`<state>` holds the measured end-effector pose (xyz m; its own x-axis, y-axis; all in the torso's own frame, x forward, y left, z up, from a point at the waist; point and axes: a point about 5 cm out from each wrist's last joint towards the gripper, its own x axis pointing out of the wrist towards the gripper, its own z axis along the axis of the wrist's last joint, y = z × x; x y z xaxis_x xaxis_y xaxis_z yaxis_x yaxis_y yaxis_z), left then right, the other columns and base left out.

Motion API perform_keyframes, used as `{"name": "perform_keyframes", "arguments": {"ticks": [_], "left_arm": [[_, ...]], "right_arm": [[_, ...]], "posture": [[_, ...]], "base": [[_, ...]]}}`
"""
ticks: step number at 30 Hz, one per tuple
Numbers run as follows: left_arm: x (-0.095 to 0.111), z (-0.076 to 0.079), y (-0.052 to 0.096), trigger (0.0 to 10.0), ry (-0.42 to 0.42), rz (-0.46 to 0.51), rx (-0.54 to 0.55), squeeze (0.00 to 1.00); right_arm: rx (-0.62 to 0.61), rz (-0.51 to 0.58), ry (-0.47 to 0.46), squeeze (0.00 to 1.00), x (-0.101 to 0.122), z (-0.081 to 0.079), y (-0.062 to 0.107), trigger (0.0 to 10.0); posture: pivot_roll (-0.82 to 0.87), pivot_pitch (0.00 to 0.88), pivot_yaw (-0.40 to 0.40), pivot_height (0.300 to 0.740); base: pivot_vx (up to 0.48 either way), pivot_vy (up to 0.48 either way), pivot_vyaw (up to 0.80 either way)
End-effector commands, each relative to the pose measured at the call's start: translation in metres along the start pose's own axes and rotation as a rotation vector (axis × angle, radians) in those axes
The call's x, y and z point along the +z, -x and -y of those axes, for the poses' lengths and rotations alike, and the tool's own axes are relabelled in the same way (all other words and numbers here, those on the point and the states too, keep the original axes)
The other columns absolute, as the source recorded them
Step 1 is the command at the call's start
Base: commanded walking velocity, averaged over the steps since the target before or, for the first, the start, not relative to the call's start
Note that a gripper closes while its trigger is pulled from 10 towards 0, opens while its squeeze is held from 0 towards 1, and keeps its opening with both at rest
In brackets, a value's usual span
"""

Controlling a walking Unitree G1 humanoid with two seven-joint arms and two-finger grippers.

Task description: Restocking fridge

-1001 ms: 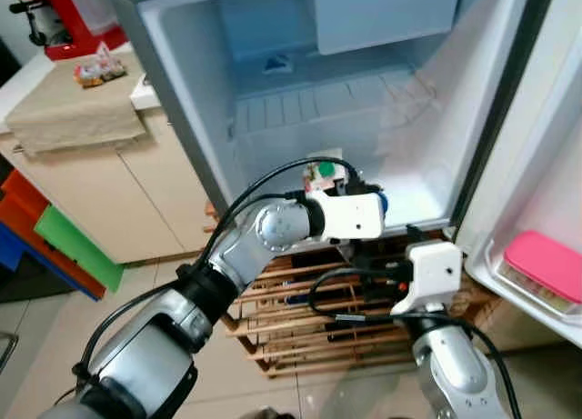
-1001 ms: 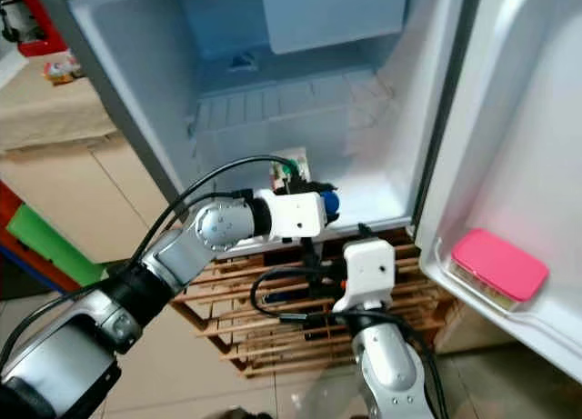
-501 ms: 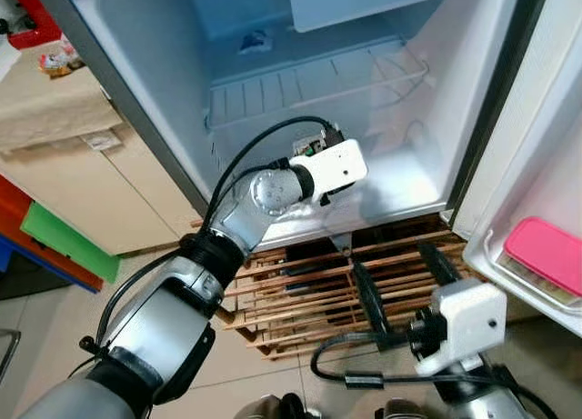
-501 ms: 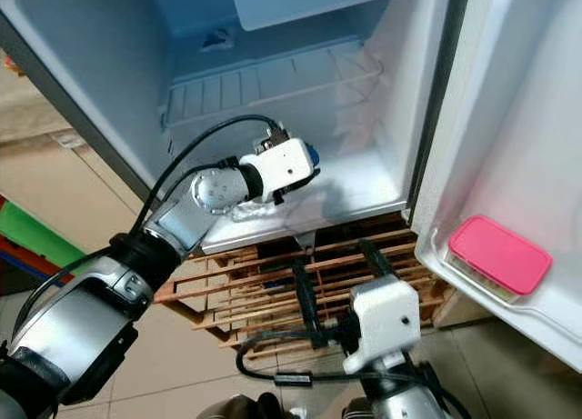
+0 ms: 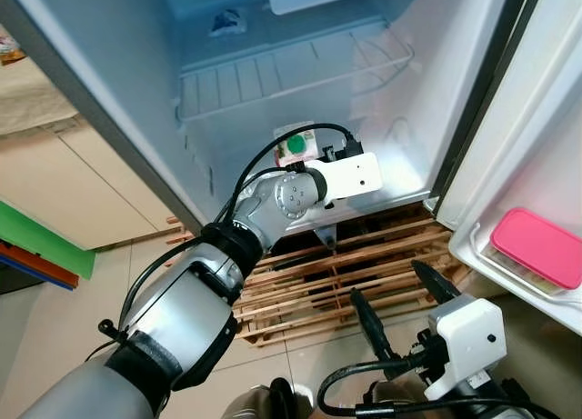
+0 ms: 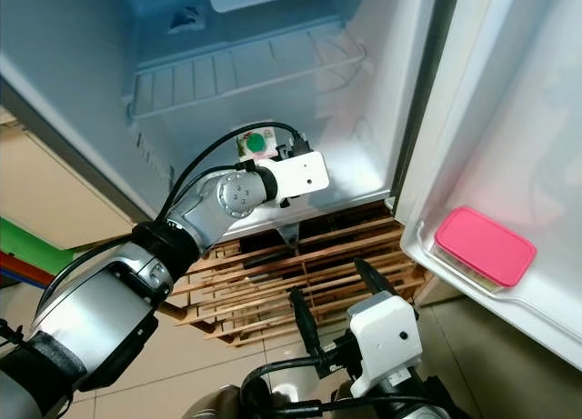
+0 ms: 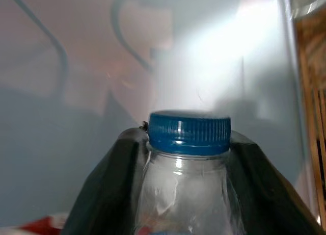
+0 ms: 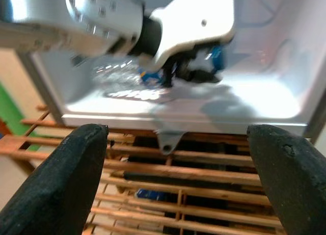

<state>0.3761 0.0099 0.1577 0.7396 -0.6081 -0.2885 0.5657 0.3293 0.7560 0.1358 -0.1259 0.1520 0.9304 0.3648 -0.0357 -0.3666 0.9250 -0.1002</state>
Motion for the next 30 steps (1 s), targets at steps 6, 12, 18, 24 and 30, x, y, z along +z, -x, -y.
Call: {"name": "perform_keyframes", "arguments": {"ticks": [6,12,18,24,30], "left_arm": [[-0.026,0.002,0.003,10.0,0.066,-0.159,0.074,1.00],[-0.001,-0.021,-0.002,10.0,0.038,-0.103,0.200,1.00],[0.019,-0.040,-0.002,10.0,0.023,0.009,0.253,1.00],[0.037,-0.036,-0.003,10.0,0.027,0.123,0.160,0.00],[0.060,-0.040,0.000,10.0,0.061,0.255,0.156,0.00]], "right_arm": [[-0.026,0.021,-0.027,0.00,0.006,-0.002,-0.003,10.0],[-0.018,0.027,-0.029,0.00,0.006,-0.003,-0.009,10.0],[-0.027,0.028,-0.026,0.00,0.005,-0.001,-0.011,10.0],[-0.018,0.030,-0.031,0.00,0.004,-0.001,-0.015,10.0],[-0.011,0.042,-0.021,0.00,0.001,0.004,-0.024,10.0]], "posture": [[-0.20,0.268,0.169,0.740],[-0.21,0.264,0.164,0.740],[-0.20,0.258,0.159,0.740],[-0.18,0.244,0.151,0.740],[-0.17,0.218,0.141,0.740]], "base": [[0.000,0.000,0.00],[0.000,0.000,0.00],[0.000,0.000,0.00],[0.000,0.000,0.00],[0.000,0.000,0.00]]}}
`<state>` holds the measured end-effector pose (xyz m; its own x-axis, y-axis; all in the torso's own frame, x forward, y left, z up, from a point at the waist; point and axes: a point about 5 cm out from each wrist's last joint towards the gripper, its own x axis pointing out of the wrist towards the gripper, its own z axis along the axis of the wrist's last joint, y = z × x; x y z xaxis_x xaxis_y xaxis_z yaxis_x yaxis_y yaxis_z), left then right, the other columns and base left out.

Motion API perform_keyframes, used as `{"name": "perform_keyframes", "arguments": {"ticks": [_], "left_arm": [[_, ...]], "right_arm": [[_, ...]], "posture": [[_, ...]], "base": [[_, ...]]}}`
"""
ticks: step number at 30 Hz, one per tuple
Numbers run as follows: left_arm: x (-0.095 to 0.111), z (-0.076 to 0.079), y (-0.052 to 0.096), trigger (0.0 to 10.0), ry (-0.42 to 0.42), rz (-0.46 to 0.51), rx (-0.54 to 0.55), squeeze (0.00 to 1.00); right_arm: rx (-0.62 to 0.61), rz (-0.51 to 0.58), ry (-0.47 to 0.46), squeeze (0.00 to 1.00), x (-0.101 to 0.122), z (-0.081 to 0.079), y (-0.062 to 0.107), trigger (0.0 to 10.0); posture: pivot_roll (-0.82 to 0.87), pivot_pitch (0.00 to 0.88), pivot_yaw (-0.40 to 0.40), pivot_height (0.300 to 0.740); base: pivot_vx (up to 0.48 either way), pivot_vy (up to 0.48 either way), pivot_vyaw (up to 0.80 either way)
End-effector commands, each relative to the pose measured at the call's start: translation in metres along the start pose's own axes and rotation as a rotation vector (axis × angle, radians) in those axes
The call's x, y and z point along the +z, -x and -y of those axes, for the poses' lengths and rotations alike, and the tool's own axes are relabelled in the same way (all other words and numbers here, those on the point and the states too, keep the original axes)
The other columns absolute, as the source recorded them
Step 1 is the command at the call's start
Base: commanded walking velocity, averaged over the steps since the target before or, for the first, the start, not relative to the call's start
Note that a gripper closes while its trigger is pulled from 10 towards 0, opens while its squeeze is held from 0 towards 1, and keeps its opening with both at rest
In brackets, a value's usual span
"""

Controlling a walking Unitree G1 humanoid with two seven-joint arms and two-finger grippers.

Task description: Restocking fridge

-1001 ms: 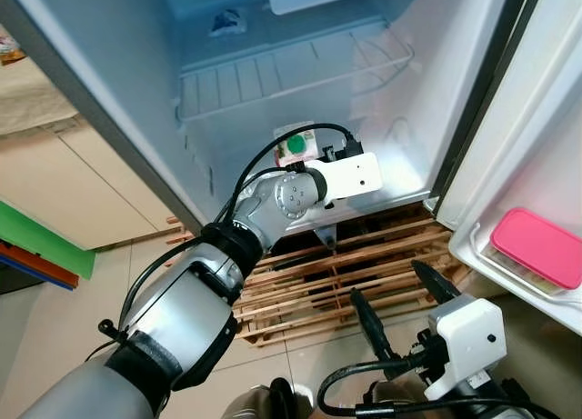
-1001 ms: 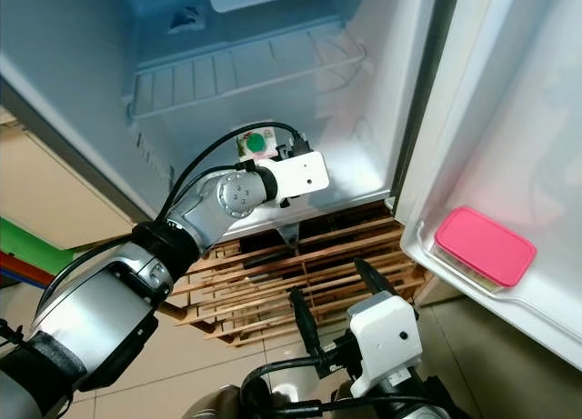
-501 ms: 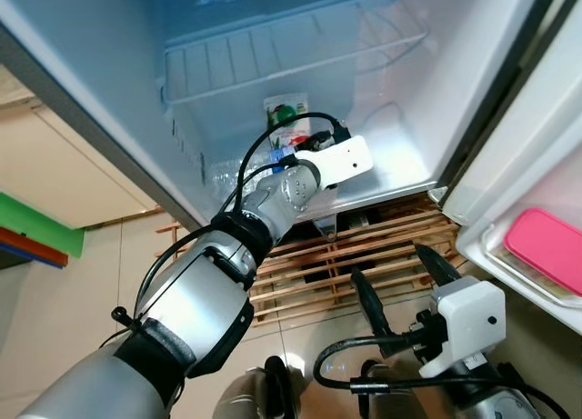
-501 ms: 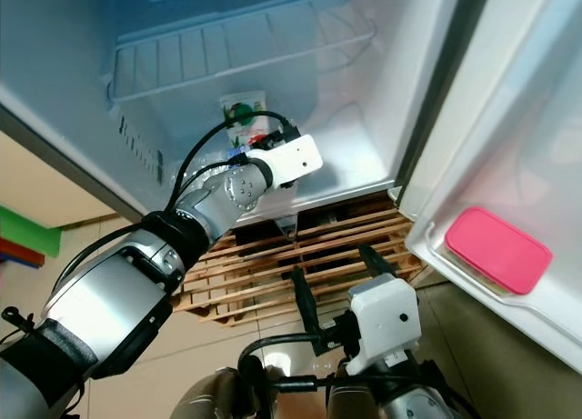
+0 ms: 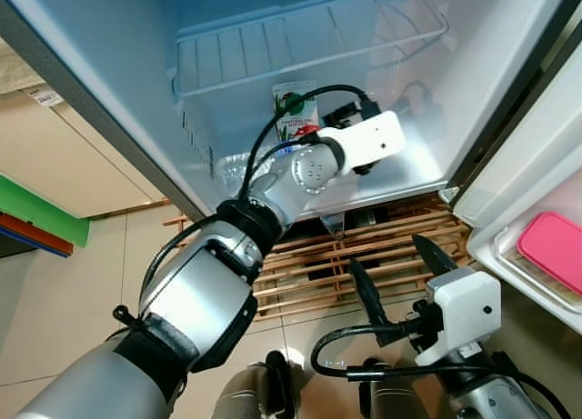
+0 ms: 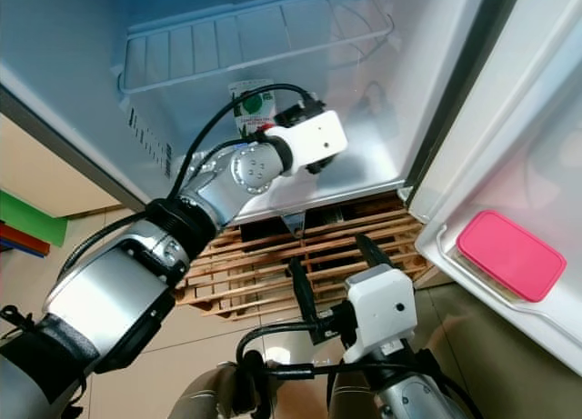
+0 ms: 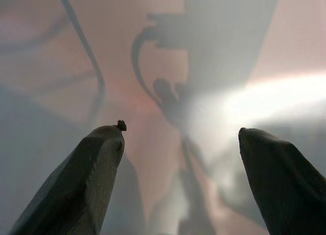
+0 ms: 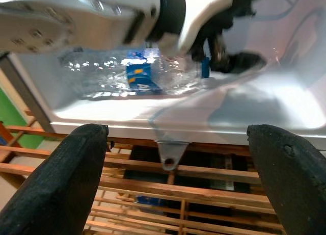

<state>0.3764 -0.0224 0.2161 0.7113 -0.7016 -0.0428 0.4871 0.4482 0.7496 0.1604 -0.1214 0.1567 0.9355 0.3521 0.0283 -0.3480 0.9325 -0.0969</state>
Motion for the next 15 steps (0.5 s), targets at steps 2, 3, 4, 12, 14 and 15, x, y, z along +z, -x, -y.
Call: {"name": "perform_keyframes", "arguments": {"ticks": [2,3,4,12,14,15], "left_arm": [[0.012,-0.016,0.003,10.0,-0.022,0.093,0.073,0.00],[0.018,-0.020,0.006,10.0,-0.004,0.140,0.095,0.00],[0.018,-0.020,0.006,10.0,-0.004,0.140,0.095,0.00],[0.006,-0.007,0.055,10.0,0.296,0.305,-0.042,0.00],[0.001,0.001,0.071,10.0,0.331,0.308,-0.074,0.00],[-0.003,0.004,0.078,10.0,0.385,0.292,-0.078,0.00]], "right_arm": [[0.006,-0.016,-0.017,0.00,-0.004,0.000,-0.001,10.0],[0.005,-0.013,-0.018,0.00,-0.004,-0.001,-0.002,10.0],[0.005,-0.013,-0.018,0.00,-0.004,-0.001,-0.002,10.0],[-0.077,0.014,-0.068,0.00,-0.012,0.011,-0.020,10.0],[-0.103,0.013,-0.088,0.00,-0.018,0.018,-0.028,10.0],[-0.109,0.016,-0.088,0.00,-0.019,0.021,-0.033,10.0]], "posture": [[-0.17,0.211,0.139,0.740],[-0.17,0.201,0.140,0.740],[-0.17,0.201,0.140,0.740],[-0.14,0.114,0.143,0.740],[-0.12,0.076,0.136,0.740],[-0.11,0.063,0.131,0.740]], "base": [[0.000,0.000,0.00],[0.000,0.000,0.00],[0.000,0.000,0.00],[0.000,0.000,0.00],[0.000,0.000,0.00],[0.000,0.000,0.00]]}}
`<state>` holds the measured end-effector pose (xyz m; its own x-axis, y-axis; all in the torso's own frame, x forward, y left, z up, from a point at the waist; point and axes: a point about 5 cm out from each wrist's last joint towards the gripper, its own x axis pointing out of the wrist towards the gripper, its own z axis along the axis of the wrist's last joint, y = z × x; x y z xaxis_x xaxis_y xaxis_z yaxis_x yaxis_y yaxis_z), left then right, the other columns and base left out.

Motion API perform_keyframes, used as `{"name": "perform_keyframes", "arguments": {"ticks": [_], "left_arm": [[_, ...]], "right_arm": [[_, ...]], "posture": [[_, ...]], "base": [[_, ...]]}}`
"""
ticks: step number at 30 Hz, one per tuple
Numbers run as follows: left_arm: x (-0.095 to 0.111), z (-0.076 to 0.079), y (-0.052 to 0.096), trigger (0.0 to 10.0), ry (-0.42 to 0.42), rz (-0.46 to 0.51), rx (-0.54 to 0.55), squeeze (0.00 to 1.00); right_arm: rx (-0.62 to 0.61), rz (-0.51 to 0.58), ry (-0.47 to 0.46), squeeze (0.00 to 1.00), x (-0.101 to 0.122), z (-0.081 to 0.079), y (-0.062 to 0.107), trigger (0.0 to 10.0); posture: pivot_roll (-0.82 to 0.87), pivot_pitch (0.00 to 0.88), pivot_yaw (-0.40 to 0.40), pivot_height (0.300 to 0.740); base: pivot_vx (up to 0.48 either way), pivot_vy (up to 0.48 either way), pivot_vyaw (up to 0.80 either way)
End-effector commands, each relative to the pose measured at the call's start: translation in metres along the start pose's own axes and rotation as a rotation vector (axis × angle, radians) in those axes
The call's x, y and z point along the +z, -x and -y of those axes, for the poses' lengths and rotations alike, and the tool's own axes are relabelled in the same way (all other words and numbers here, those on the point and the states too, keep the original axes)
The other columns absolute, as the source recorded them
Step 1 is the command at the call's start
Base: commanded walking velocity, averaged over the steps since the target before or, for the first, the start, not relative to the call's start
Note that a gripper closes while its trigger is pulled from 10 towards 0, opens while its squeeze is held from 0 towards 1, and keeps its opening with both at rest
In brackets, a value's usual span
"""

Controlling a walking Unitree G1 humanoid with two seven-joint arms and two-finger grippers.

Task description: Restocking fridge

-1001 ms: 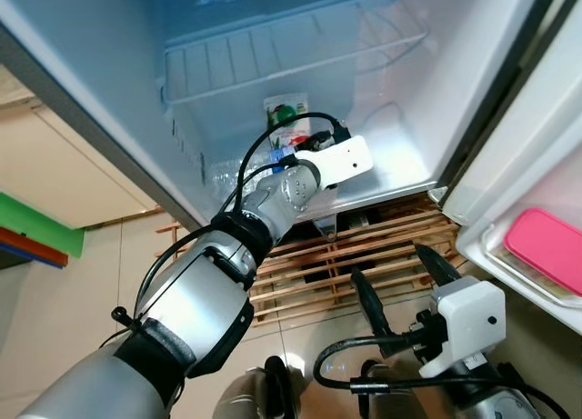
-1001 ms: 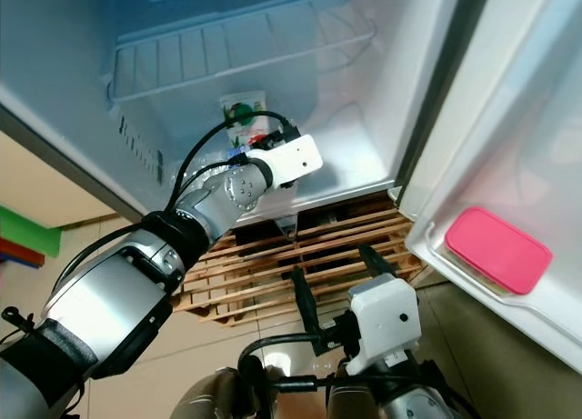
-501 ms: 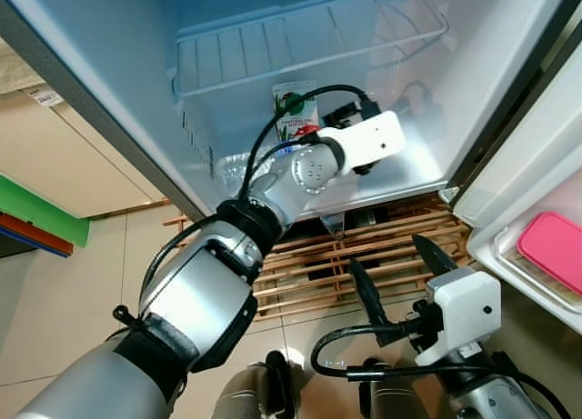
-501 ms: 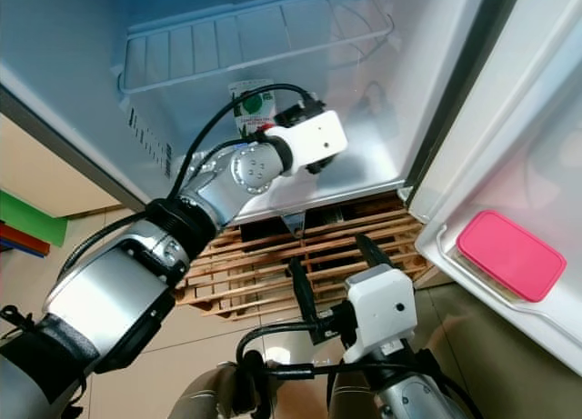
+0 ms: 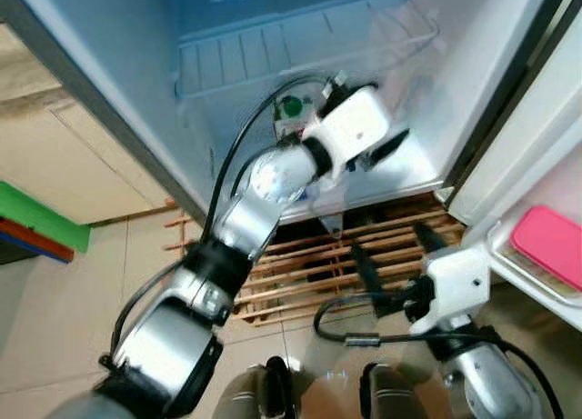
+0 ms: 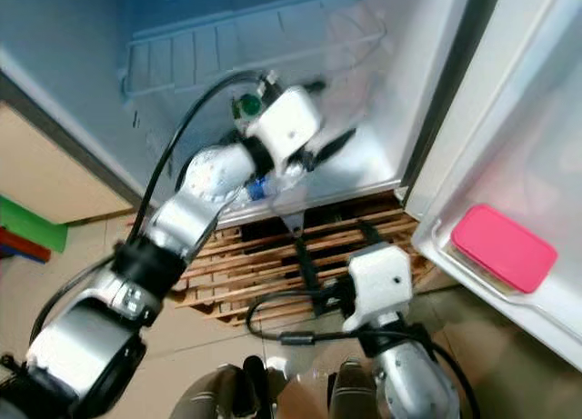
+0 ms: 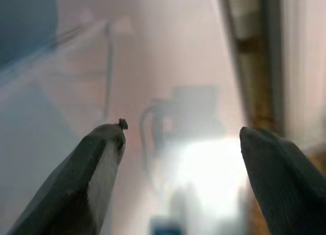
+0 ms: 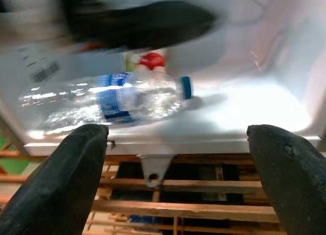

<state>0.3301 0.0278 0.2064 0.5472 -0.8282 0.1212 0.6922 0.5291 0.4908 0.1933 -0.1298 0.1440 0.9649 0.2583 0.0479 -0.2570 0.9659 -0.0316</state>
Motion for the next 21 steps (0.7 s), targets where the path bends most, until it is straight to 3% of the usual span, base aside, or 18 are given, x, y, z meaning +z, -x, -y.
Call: {"name": "perform_keyframes", "arguments": {"ticks": [1,2,3,5,6,10,11,12,13,15,19,21], "left_arm": [[0.011,0.000,0.008,10.0,0.049,0.031,-0.018,0.00],[0.012,0.004,0.024,10.0,0.143,0.047,0.011,0.00],[0.011,0.006,0.032,10.0,0.174,0.032,0.016,0.00],[0.007,0.006,0.046,10.0,0.189,0.013,0.053,0.00],[0.007,0.006,0.046,10.0,0.189,0.013,0.053,0.00],[0.002,0.005,0.078,10.0,0.284,-0.036,0.155,0.00],[0.002,0.005,0.078,10.0,0.284,-0.036,0.155,0.00],[-0.003,0.004,0.095,10.0,0.342,-0.062,0.290,0.00],[-0.003,0.004,0.095,10.0,0.342,-0.062,0.290,0.00],[-0.015,0.005,0.114,10.0,0.399,-0.108,0.460,0.00],[-0.034,0.009,0.129,10.0,0.342,-0.195,0.507,0.00],[-0.052,0.016,0.143,10.0,0.351,-0.266,0.566,0.00]], "right_arm": [[-0.010,0.002,-0.027,0.00,-0.004,0.002,-0.005,10.0],[-0.011,0.013,-0.032,0.00,-0.004,0.006,-0.014,10.0],[-0.007,0.020,-0.029,0.00,-0.004,0.006,-0.017,10.0],[0.001,0.030,-0.025,0.00,-0.005,0.009,-0.025,10.0],[0.001,0.030,-0.025,0.00,-0.005,0.009,-0.025,10.0],[0.004,0.046,-0.022,0.00,-0.005,0.009,-0.032,10.0],[0.004,0.046,-0.022,0.00,-0.005,0.009,-0.032,10.0],[-0.014,0.057,-0.016,0.00,-0.006,0.011,-0.035,10.0],[-0.014,0.057,-0.016,0.00,-0.006,0.011,-0.035,10.0],[-0.061,0.051,0.002,0.00,-0.010,0.013,-0.034,10.0],[-0.109,0.011,0.027,0.00,-0.023,0.019,-0.030,10.0],[-0.159,-0.050,0.016,0.00,-0.037,0.032,-0.028,10.0]], "posture": [[-0.11,0.063,0.131,0.740],[-0.10,0.042,0.124,0.740],[-0.09,0.027,0.118,0.740],[-0.07,0.000,0.106,0.740],[-0.07,0.000,0.106,0.740],[-0.05,0.000,0.087,0.740],[-0.05,0.000,0.087,0.740],[-0.03,0.000,0.069,0.740],[-0.03,0.000,0.069,0.740],[-0.03,0.000,0.056,0.740],[-0.05,0.000,0.045,0.740],[-0.07,0.000,0.050,0.740]], "base": [[0.000,0.000,0.00],[0.000,0.000,0.00],[0.000,0.000,0.00],[0.000,0.000,0.00],[0.000,0.000,0.00],[0.000,0.000,0.00],[0.000,0.000,0.00],[0.000,0.000,0.00],[0.000,0.000,0.00],[0.000,0.000,0.00],[0.000,0.000,0.00],[0.000,0.000,0.00]]}}
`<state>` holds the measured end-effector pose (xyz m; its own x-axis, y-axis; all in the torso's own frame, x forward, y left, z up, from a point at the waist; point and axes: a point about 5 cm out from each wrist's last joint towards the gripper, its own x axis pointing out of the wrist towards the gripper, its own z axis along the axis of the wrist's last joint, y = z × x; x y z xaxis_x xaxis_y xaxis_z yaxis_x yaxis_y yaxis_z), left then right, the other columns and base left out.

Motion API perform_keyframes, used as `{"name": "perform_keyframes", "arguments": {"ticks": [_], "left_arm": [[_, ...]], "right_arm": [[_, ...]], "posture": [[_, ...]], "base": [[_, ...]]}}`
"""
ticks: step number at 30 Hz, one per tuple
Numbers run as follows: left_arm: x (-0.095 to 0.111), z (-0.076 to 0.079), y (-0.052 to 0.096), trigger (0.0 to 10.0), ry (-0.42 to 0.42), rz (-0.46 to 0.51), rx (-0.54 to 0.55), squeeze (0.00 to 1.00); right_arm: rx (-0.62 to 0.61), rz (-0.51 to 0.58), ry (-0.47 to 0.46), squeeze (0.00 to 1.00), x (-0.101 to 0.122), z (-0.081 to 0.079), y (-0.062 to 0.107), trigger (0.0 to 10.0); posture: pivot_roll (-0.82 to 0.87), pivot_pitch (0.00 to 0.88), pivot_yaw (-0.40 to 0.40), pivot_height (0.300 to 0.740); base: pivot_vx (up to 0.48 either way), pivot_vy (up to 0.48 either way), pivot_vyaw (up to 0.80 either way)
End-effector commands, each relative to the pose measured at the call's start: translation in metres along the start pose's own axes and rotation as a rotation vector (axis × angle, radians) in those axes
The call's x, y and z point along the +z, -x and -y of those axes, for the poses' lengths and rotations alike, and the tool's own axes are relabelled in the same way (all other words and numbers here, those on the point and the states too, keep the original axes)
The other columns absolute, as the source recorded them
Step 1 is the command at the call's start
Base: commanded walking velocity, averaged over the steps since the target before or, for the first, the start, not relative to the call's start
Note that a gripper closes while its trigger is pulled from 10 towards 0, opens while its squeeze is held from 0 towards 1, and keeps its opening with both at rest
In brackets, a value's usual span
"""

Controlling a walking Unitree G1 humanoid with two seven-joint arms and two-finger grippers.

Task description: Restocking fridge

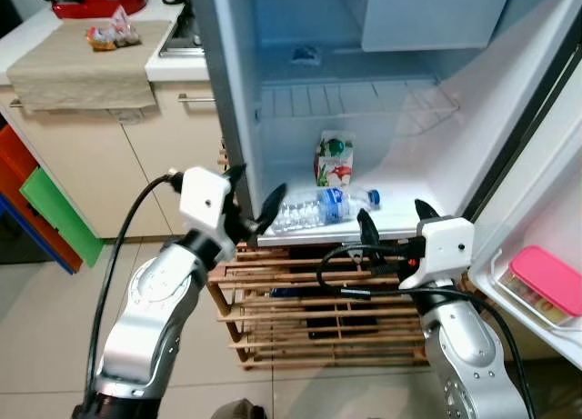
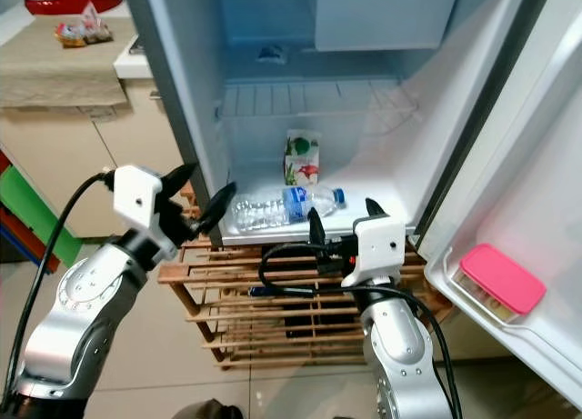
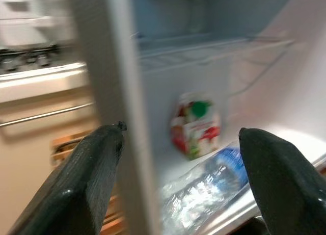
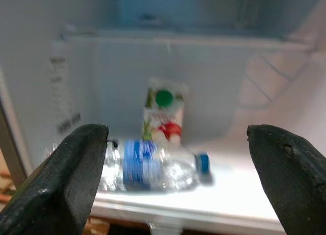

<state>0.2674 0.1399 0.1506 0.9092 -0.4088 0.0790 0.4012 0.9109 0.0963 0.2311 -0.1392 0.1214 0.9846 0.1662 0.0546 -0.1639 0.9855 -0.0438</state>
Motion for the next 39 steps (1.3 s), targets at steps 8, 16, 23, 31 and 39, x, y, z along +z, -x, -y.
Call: {"name": "perform_keyframes", "arguments": {"ticks": [8,16,23,31,39], "left_arm": [[-0.021,-0.024,0.018,10.0,0.076,-0.081,0.222,0.00],[-0.019,-0.021,0.000,10.0,-0.010,-0.079,0.148,0.00],[-0.008,-0.029,-0.001,10.0,0.058,-0.033,0.218,0.00],[0.010,-0.042,0.021,10.0,0.082,0.040,0.215,0.00],[0.019,-0.061,0.052,10.0,-0.003,-0.014,0.281,0.00]], "right_arm": [[-0.152,-0.038,0.021,0.00,-0.014,0.035,-0.002,10.0],[-0.155,-0.017,0.000,0.00,-0.017,0.028,-0.007,10.0],[-0.029,-0.049,-0.074,0.00,-0.021,0.011,-0.037,10.0],[0.114,-0.121,-0.051,0.00,-0.029,-0.014,-0.062,10.0],[0.195,-0.253,-0.046,0.00,-0.051,-0.043,-0.069,10.0]], "posture": [[-0.06,0.000,0.065,0.740],[-0.06,0.000,0.097,0.740],[-0.03,0.000,0.070,0.740],[0.06,0.000,0.020,0.740],[0.17,0.036,-0.001,0.740]], "base": [[0.000,0.000,0.00],[0.000,0.000,0.00],[0.000,0.000,0.00],[0.000,0.000,0.00],[0.000,0.000,0.00]]}}
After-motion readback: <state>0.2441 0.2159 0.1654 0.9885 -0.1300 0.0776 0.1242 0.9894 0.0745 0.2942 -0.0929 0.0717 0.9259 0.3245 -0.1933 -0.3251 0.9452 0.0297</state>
